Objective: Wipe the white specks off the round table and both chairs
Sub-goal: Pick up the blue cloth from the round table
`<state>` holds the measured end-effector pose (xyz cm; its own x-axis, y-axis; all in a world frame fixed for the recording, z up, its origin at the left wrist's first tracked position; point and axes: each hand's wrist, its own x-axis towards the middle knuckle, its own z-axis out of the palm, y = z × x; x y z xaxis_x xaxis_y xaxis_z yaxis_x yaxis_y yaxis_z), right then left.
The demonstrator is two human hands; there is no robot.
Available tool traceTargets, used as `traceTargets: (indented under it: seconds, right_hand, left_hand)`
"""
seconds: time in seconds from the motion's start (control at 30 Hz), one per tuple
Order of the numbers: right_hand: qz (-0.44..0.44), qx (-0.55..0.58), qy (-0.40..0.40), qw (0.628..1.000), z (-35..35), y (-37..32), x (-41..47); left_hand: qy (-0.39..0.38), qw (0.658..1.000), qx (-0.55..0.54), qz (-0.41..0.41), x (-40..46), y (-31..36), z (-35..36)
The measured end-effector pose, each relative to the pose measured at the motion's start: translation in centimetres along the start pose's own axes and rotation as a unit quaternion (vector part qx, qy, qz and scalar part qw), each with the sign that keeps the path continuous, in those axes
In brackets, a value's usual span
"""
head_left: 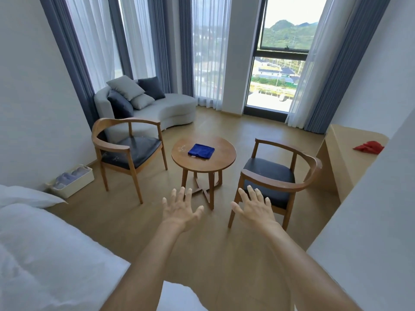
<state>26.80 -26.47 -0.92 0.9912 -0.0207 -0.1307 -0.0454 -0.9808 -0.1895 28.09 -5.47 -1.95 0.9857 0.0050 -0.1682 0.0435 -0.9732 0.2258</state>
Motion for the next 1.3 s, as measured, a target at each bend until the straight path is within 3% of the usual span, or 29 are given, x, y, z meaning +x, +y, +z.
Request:
traceTargets:
  seconds: [0.67, 0.97, 1.3]
  right_hand:
    - [-0.107, -0.002, -0.048, 0.993, -2.1, 7.1, 34.5]
    - [-0.138, 0.001, -0.111, 0.984, 1.2, 2.8, 47.3]
    - [-0.047, 0.026, -0.152, 0.987, 4.8, -5.6, 63.1]
  left_hand:
    - [0.008, 0.996, 0.002, -0.088, 29.2, 9.7, 0.2]
    - [-0.017, 0.99, 0.001, -0.137, 40.9, 4.7, 0.3]
    - [-0.065, 0.994, 0.023, -0.088, 59.7, -5.8, -0.7]
